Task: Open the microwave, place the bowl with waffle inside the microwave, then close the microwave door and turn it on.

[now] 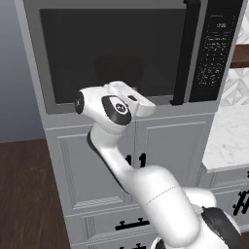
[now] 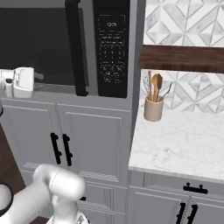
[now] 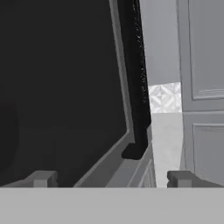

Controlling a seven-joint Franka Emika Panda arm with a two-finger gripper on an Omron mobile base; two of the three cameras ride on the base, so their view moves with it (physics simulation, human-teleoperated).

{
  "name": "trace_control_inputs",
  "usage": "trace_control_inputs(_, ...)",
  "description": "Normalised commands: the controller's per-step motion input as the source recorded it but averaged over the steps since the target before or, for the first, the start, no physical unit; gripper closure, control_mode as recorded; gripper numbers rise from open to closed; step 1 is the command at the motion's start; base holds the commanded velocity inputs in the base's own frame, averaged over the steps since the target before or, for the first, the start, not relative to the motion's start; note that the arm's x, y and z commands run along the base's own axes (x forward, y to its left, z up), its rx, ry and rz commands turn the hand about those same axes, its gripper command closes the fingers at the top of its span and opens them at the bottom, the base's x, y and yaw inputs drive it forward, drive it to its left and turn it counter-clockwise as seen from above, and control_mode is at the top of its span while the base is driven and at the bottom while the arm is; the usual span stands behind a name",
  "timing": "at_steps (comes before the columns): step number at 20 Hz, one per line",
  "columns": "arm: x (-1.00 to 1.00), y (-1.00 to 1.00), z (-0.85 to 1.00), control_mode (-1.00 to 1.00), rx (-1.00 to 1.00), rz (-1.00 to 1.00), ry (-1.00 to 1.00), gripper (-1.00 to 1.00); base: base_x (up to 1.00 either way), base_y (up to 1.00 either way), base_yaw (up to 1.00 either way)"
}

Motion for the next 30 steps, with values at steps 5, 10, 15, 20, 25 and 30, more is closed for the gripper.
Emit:
trace_control_inputs(5,0.26,-0.24,0.00,-1.00,0.00,0.37,0.05,-1.00,0.00,0.00,0.00)
trace_control_inputs(10,0.18,-0.21,0.00,-1.00,0.00,0.36,0.00,-1.00,0.00,0.00,0.00)
trace_control_inputs(15,0.38,-0.25,0.00,-1.00,0.00,0.36,0.00,-1.00,0.00,0.00,0.00)
trace_control_inputs(20,0.37,-0.11,0.00,-1.00,0.00,0.30,0.04,-1.00,0.00,0.00,0.00)
trace_control_inputs(25,0.00,0.00,0.00,-1.00,0.00,0.02,0.00,-1.00,0.00,0.00,0.00)
trace_control_inputs(30,-0.51,-0.13,0.02,-1.00,0.00,0.09,-0.08,-1.00,0.00,0.00,0.00)
